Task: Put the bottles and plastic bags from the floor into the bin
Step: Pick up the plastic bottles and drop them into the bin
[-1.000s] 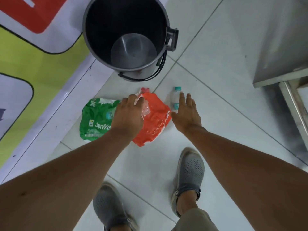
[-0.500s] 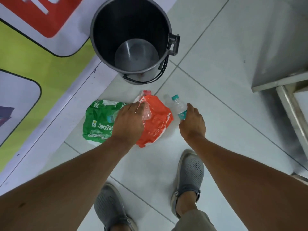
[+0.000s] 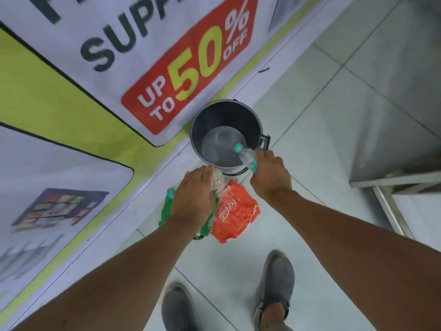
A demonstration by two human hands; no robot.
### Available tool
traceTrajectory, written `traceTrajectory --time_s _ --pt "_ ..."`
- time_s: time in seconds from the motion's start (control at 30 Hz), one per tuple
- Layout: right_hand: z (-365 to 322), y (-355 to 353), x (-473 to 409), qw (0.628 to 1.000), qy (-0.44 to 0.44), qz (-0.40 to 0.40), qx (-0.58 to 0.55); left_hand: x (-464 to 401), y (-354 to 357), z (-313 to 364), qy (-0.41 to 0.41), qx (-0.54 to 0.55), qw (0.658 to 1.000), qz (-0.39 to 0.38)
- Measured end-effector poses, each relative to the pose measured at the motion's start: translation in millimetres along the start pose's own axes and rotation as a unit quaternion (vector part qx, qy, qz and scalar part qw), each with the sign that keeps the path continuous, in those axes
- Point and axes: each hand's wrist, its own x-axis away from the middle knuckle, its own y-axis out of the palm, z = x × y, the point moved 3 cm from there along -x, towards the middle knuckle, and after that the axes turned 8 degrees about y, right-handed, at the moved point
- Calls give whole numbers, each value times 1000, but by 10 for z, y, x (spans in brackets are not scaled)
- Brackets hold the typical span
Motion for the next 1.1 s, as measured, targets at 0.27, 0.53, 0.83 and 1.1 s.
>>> traceTrajectory --time_s 0.27,0.53,0.83,1.1 --pt "-414 212 -498 983 -93 -23 156 238 124 -486 -21 -34 999 -30" --pt "-166 272 -339 990 -120 -15 78 163 123 -495 -14 -63 996 -56" --pt "514 422 315 997 -52 -43 35 -809 118 148 96 -67 993 -29" --pt "848 620 525 996 -47 -60 48 -1127 426 389 104 -86 987 -85"
